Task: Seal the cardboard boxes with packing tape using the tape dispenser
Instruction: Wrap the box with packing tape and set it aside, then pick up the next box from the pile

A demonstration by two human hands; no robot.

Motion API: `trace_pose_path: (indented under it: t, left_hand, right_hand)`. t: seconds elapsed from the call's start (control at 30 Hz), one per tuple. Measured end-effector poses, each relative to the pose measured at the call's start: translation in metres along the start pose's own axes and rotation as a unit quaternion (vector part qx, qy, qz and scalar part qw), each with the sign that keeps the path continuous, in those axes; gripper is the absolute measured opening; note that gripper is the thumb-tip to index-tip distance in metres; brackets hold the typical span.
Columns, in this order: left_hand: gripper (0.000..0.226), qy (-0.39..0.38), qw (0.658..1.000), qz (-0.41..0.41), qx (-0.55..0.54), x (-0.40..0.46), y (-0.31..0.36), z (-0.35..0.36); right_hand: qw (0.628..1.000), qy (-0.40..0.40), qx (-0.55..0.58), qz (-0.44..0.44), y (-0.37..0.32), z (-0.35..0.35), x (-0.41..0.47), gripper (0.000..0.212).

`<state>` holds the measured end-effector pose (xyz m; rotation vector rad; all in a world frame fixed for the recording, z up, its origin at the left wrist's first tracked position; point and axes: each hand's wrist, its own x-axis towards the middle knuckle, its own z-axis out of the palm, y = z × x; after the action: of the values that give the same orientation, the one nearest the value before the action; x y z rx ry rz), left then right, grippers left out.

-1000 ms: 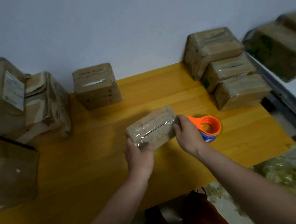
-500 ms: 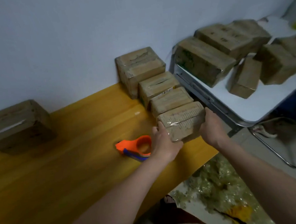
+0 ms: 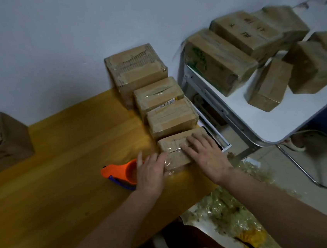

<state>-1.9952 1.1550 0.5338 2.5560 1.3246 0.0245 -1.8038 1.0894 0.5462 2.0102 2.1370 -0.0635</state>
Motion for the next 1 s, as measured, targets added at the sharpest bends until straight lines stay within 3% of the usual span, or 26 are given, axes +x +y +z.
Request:
trace_pose_path:
  t: [0.23, 0.37, 0.57, 0.77, 1.0]
  left_hand:
    - [0.073, -0.040, 0.999, 0.027, -0.011, 0.019, 0.016, -0.001]
    - [0.062, -0.019, 1.000, -0.001, -0.012, 0.008, -0.016, -0.011]
    - [0.051, -0.033, 0.983, -0.179, 0.018, -0.034, -0.095, -0.054]
    - [0.050, -0.054, 0.938, -0.342, 0.034, -0.136, -0.187, -0.098]
    - [0.054, -0.045, 0.899, -0.436, -0.022, -0.252, -0.272, -0.114]
  right_hand:
    - [0.998, -0.055, -0.022, 0.028, 0.026, -0.005, 0.016, 0.081]
    - [0.999, -0.028, -0.043, -0.014, 0.001, -0.024, 0.028, 0.077]
    - [0.987, 0.024, -0.032, -0.153, -0.090, -0.063, 0.077, 0.053]
    - [0.971, 0.011, -0.034, -0.234, -0.200, -0.082, 0.110, 0.054]
    - [0.954, -0.010, -0.043, -0.296, -0.335, -0.107, 0.120, 0.056]
